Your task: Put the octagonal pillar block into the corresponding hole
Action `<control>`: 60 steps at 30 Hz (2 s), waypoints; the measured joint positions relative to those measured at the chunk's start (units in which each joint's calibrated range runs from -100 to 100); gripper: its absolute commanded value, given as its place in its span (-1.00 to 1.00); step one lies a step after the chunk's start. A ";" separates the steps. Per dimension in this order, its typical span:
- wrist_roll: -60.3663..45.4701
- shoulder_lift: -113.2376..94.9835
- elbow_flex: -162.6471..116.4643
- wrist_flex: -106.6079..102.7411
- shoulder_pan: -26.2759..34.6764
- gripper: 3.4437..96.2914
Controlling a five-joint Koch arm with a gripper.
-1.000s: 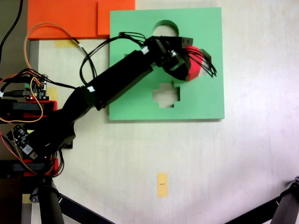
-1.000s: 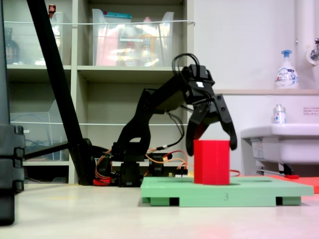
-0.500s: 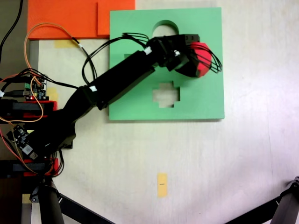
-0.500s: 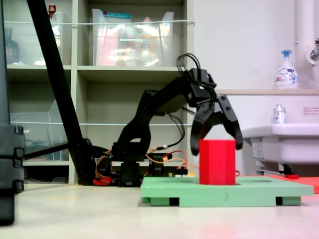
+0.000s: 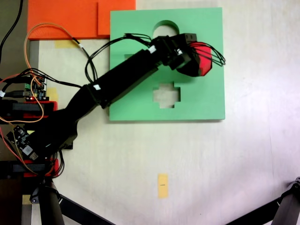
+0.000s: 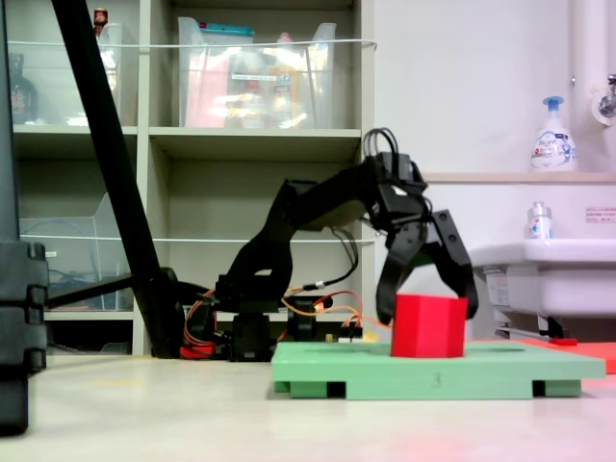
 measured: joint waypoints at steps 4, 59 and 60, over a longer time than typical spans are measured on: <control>-0.20 0.68 0.00 0.20 0.00 -0.11; -49.87 -120.79 -133.37 71.56 -19.83 0.01; -50.89 -121.75 -139.93 78.71 -19.34 0.01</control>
